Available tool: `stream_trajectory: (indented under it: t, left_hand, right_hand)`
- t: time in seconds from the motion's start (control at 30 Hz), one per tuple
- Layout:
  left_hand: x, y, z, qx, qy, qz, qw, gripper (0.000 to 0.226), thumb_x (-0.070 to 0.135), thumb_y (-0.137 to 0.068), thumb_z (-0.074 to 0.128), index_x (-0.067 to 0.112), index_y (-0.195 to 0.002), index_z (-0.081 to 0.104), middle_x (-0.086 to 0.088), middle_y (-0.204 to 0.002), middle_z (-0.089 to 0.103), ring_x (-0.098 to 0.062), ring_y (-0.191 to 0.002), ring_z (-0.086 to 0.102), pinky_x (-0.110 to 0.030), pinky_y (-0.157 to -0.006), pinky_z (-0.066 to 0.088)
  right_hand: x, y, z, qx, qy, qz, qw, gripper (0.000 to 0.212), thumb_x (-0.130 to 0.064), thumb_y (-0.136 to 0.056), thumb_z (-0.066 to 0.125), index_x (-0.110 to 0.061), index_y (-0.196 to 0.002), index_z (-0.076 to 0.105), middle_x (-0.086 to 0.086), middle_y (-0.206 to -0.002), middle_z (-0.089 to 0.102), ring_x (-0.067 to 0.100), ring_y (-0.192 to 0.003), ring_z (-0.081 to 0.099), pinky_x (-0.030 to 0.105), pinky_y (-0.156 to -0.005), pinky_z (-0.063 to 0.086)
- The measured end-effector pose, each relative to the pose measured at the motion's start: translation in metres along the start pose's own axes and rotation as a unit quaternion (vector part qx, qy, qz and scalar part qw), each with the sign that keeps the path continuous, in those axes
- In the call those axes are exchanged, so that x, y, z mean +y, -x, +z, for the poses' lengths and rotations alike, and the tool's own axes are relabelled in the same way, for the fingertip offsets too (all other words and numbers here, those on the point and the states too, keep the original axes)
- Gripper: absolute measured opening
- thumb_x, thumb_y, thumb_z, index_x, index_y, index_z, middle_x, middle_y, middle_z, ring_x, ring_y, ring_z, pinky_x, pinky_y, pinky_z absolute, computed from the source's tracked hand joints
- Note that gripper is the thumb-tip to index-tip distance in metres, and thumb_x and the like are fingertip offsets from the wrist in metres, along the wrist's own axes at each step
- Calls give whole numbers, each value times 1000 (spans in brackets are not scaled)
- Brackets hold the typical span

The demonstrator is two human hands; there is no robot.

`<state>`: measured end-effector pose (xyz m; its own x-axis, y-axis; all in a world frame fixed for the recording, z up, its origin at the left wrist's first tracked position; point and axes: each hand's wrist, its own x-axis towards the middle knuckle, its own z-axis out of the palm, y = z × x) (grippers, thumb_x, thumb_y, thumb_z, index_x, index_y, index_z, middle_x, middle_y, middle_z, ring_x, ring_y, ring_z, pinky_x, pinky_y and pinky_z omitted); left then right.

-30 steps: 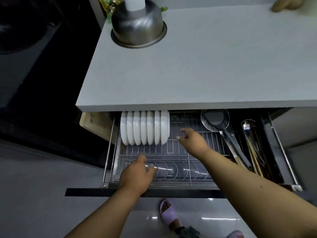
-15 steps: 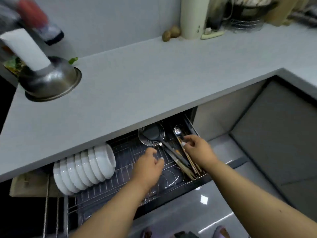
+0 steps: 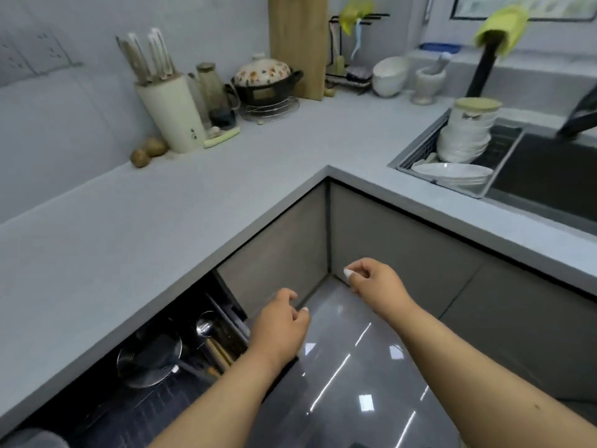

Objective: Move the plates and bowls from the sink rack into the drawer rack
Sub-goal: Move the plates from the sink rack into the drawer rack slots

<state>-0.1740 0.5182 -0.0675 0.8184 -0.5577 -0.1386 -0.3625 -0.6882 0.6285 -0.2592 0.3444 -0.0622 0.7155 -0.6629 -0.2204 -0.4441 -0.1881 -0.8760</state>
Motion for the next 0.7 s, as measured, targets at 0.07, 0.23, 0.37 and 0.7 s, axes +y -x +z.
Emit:
stream_trajectory:
  t: [0.07,0.23,0.37,0.7]
  left_hand:
    - [29,-14,21,-22,-2,15,1000,29,33,-90,54,20,-116,50,9,-73,59,-15,-79,59,-28,-72,44]
    - [89,-45,64,-63,-23,60,996,31,32,-89,55,20,-117,51,8,-90,59,-12,-84,55,-24,-74,39]
    - [117,-66,82,-79,-66,106,989,29,33,-87,56,19,-112,52,2,-104,57,-10,-85,47,-23,-73,34]
    - [176,-157,120,-99,-78,187,974,47,36,-92,53,14,-132,45,-3,-132,44,-19,-119,47,-30,-100,40]
  right_hand:
    - [12,-10,-34,25,-4,9,1000,12,-29,-90,60,-26,-79,61,-4,-75,66,16,-69,60,29,-66,48]
    - [41,-28,-102,88,-20,46,995,14,-29,-89,60,-26,-75,60,-1,-84,71,20,-81,66,34,-78,52]
    - [58,-37,-133,124,-55,76,988,12,-31,-88,60,-24,-77,63,-4,-79,71,20,-80,68,40,-82,56]
    - [71,-78,-193,190,-17,107,976,11,-29,-89,59,-22,-82,64,-3,-85,71,19,-86,66,36,-84,52]
